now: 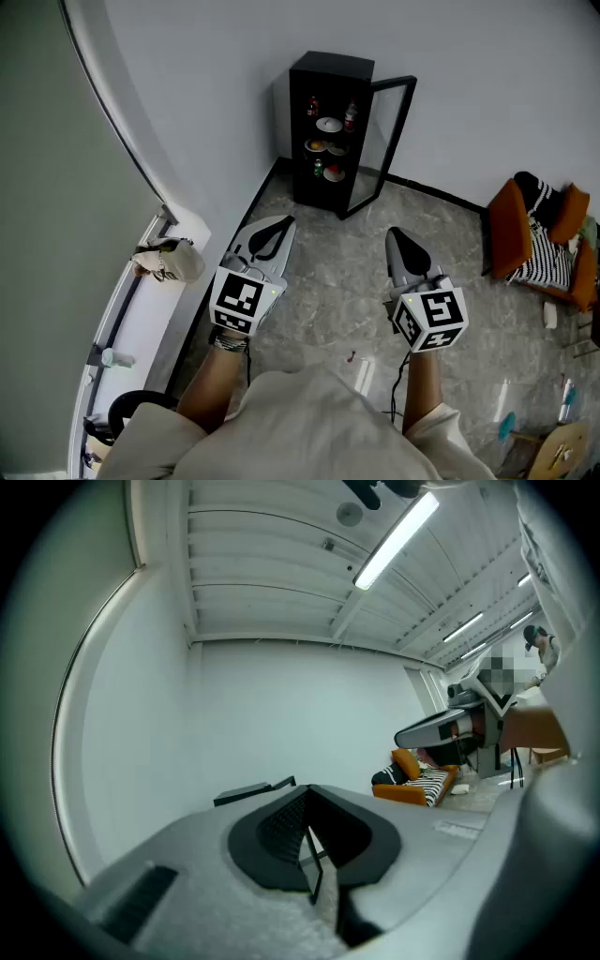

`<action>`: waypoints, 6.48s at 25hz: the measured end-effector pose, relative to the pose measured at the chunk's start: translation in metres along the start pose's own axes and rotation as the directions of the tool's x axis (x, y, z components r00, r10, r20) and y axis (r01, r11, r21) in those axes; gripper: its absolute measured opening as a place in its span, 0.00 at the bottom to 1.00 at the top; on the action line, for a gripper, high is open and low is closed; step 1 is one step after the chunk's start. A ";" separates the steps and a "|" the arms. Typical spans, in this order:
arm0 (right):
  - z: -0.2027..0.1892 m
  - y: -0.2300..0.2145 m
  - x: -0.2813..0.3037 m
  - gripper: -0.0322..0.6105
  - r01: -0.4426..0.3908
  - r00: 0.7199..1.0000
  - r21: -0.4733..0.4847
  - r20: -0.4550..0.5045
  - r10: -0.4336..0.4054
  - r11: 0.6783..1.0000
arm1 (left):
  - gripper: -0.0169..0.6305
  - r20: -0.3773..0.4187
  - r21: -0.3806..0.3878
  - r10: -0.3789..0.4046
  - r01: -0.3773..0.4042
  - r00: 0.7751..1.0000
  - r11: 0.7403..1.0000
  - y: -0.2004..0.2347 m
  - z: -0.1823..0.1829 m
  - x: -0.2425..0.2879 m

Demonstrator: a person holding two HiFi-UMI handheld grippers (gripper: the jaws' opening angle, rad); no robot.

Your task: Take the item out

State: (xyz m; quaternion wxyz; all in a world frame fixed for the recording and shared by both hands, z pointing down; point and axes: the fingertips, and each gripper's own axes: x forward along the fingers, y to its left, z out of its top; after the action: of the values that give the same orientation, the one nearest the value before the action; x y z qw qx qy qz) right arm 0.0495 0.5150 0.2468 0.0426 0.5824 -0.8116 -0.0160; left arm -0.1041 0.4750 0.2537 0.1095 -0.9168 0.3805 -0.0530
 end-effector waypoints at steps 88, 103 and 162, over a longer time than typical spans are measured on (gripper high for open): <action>-0.101 -0.266 0.616 0.06 0.007 0.988 0.126 -0.155 0.012 0.992 | 0.03 -0.166 -0.067 -0.048 0.037 0.985 0.997 0.362 -0.178 0.491; -0.203 -0.289 0.728 0.12 -0.051 0.945 0.245 -0.301 0.126 0.968 | 0.03 -0.237 -0.133 -0.022 -0.010 0.971 0.991 0.400 -0.230 0.574; -0.485 -0.321 0.857 0.20 0.325 0.917 0.946 -0.316 0.245 0.003 | 0.03 -0.474 -0.216 -0.085 -0.022 0.876 0.976 0.391 -0.380 0.606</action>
State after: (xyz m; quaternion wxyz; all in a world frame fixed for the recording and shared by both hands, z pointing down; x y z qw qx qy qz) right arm 0.1226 -0.3883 0.7485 -0.2186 0.4526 -0.5364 0.6780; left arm -0.0137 -0.2836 0.5364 -0.0889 -0.8873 0.3840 -0.2394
